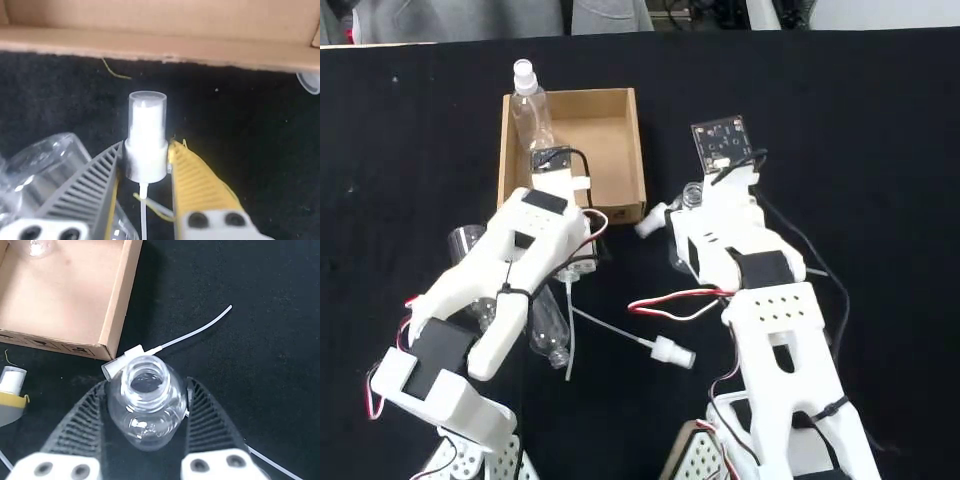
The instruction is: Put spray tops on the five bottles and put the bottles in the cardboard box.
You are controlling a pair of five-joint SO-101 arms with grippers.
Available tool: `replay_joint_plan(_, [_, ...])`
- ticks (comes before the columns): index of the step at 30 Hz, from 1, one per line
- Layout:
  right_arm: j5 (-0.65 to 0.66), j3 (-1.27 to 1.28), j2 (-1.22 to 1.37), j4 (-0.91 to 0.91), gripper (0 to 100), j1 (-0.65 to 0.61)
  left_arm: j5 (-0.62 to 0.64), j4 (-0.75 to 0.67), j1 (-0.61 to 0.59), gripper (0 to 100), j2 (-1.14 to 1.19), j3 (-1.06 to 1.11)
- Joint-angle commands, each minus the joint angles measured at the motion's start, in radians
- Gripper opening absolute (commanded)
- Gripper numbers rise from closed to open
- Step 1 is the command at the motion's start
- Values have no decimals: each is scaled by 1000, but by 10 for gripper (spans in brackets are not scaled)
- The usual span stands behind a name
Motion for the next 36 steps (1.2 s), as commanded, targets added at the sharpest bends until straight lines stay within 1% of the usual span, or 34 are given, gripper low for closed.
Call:
replay_joint_plan(1, [-11,-88,-44,-8,18,28,3,71,1,57,-8,-93])
replay_joint_plan(3, [-11,-87,-44,-8,18,28,3,91,1,55,-8,-104])
replay_joint_plan(5, [-11,-87,-44,-8,18,28,-2,95,1,28,-9,-111])
replay_joint_plan(8, [-11,-87,-44,-8,18,28,-2,98,1,28,-44,-104])
replay_joint_plan(16, [-11,-87,-44,-8,18,28,-2,87,-1,28,-290,24])
replay_joint_plan(21, [-11,-87,-44,-8,18,26,-5,86,-2,28,-405,77])
replay_joint_plan(29, [-8,-85,-44,-8,18,23,-5,29,-116,28,-552,156])
replay_joint_plan(36, [-2,-84,-44,-3,18,20,2,-12,-166,28,-706,236])
